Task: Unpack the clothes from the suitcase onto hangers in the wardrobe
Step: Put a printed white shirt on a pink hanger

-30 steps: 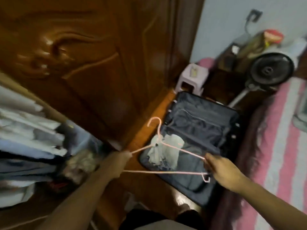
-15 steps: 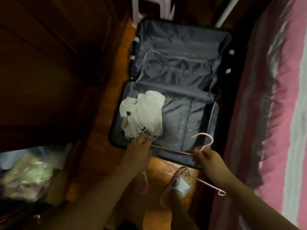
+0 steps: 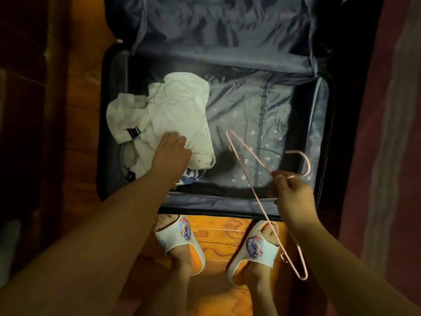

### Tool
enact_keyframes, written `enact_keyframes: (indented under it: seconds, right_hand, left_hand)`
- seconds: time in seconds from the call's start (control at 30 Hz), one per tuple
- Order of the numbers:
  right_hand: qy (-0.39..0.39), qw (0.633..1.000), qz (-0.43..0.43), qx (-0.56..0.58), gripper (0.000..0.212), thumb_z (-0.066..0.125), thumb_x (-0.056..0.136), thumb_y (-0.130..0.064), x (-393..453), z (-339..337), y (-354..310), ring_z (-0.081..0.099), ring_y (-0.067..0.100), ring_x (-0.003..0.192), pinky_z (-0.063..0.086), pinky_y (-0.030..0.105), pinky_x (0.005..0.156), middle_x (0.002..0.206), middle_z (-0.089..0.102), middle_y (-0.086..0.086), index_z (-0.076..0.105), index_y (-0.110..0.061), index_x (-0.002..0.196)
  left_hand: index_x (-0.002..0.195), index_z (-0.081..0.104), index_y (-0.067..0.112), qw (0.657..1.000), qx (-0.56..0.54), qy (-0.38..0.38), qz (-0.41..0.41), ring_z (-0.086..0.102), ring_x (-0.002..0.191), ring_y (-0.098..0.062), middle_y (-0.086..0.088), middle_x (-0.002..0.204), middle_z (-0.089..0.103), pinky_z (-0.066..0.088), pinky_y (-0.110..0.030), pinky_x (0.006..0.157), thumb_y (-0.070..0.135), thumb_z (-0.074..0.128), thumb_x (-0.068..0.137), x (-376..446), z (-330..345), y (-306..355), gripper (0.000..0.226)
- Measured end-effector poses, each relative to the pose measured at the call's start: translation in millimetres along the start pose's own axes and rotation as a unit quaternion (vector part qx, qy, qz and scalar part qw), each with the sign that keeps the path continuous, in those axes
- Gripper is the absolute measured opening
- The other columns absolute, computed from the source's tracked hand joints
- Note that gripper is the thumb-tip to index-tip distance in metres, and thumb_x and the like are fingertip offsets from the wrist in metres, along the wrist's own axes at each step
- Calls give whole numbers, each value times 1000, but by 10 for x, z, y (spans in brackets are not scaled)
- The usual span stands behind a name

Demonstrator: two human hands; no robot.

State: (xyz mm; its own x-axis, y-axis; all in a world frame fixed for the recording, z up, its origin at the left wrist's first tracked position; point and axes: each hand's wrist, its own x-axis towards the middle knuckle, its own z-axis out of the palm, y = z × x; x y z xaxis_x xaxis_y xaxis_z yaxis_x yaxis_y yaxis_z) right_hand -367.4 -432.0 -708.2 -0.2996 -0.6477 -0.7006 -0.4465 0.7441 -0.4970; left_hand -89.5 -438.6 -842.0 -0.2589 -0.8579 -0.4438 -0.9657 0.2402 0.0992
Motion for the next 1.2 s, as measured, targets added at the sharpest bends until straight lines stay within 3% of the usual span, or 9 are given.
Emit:
enact_keyframes:
  seconds: [0.17,0.27,0.33,0.43,0.57,0.77,0.97,1.07,1.2]
  right_hand:
    - [-8,1000,-7,-21,24,48,104,-24,-393,-241,-59,66,22,80,50,33,71,88,70,7,69,-14,107]
    - [-29,999,-1,-24,25,51,102,-29,-727,-486,-256,66,22,74,49,30,62,81,69,7,70,-14,105]
    - [-31,999,-32,-1,21,52,102,-27,-954,-709,-498,66,18,77,47,20,59,83,69,6,70,-16,103]
    - [-41,995,-82,25,18,53,102,-19,-1330,-1161,-926,62,12,76,42,11,58,82,68,2,70,-17,94]
    - [-89,981,-166,46,18,61,97,-12,-1889,-1947,-1490,59,14,70,45,28,67,76,68,-1,69,-21,84]
    - [-173,919,-355,-3,43,71,86,4,-2934,-3109,-2572,64,12,80,48,27,81,85,71,-2,67,-39,84]
    - [-199,841,-502,31,31,69,83,12,-3999,-3992,-3998,67,12,88,51,21,77,96,72,-1,55,-15,88]
    - [-182,794,-579,-40,29,80,79,-5,-4380,-4245,-4524,63,1,85,47,18,80,107,69,-6,58,-19,92]
    - [-203,764,-587,-175,34,84,72,-37,-4597,-4103,-4627,64,5,92,52,24,86,102,66,-13,60,-31,95]
  left_hand:
    - [93,79,14,984,-173,28,-37,68,90,-36,-12,90,72,46,-48,98,10,63,82,-479,-661,28,20]
    - [109,77,15,970,-222,88,-34,67,107,-29,-7,109,75,46,-45,103,19,48,87,-969,-1441,119,37]
    - [115,75,14,963,-238,126,-28,64,114,-27,-6,117,72,46,-45,104,14,59,85,-1272,-2017,140,34]
    - [112,72,11,911,-366,140,-132,64,106,-26,-8,115,69,49,-34,91,5,54,95,-1664,-3046,259,26]
    - [96,65,26,845,-479,179,-159,61,91,2,12,96,66,45,-15,79,2,46,104,-2243,-4593,558,32]
    - [98,64,10,847,-466,252,-45,57,83,3,19,86,63,41,-10,75,-3,44,103,-3360,-6767,1150,24]
    - [91,65,19,849,-440,287,64,58,83,1,16,85,65,44,-13,74,9,51,99,-4367,-8457,1567,19]
    - [88,69,34,864,-393,297,101,57,87,1,16,90,64,42,-12,78,18,49,100,-4741,-8971,1752,28]
    - [90,67,21,884,-336,311,90,55,83,3,17,87,63,41,-11,76,7,47,105,-4978,-9269,1878,28]
